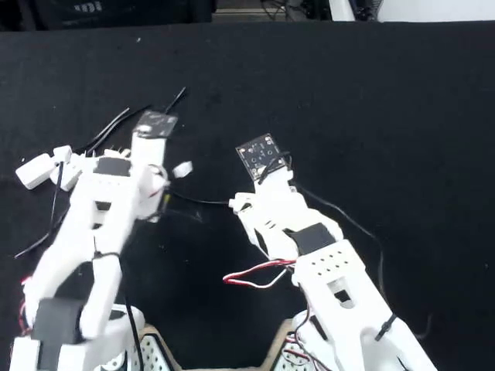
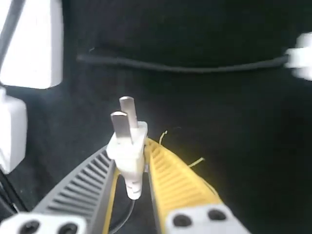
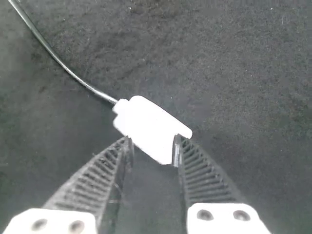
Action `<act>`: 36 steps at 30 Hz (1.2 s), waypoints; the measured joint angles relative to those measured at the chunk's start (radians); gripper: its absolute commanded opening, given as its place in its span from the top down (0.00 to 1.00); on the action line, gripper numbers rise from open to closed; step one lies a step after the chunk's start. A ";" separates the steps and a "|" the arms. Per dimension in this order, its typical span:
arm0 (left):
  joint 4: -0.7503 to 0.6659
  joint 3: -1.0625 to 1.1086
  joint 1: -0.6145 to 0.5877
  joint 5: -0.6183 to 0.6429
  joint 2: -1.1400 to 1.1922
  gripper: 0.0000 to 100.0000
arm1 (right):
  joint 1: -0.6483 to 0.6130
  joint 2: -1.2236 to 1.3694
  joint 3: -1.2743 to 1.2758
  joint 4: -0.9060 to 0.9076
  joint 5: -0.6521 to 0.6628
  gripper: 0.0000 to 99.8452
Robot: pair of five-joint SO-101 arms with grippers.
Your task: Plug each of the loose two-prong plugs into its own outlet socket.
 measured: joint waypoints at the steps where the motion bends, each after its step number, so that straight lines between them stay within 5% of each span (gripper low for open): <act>1: 0.025 -0.012 0.034 0.012 -0.029 0.97 | 0.031 -0.014 0.000 0.005 -0.003 0.88; 6: 0.041 -0.029 0.219 0.081 -0.120 0.96 | 0.166 -0.118 -0.095 0.192 -0.003 0.88; 12: -0.100 -0.029 0.377 0.178 -0.120 0.96 | 0.273 -0.284 -0.077 0.365 -0.002 0.88; 17: -0.259 -0.031 0.559 0.269 -0.063 0.84 | 0.448 -0.431 0.058 0.382 0.000 0.87; 21: -0.419 -0.031 0.609 0.368 0.037 0.77 | 0.605 -0.557 0.137 0.382 -0.003 0.87; 25: -0.505 -0.031 0.611 0.477 0.106 0.77 | 0.620 -0.658 0.215 0.382 -0.002 0.87; 30: -0.408 -0.031 0.608 0.459 0.071 0.77 | 0.597 -0.744 0.264 0.382 -0.003 0.87; 36: -0.138 -0.037 0.488 0.261 -0.110 0.77 | 0.431 -0.753 0.272 0.373 -0.002 0.87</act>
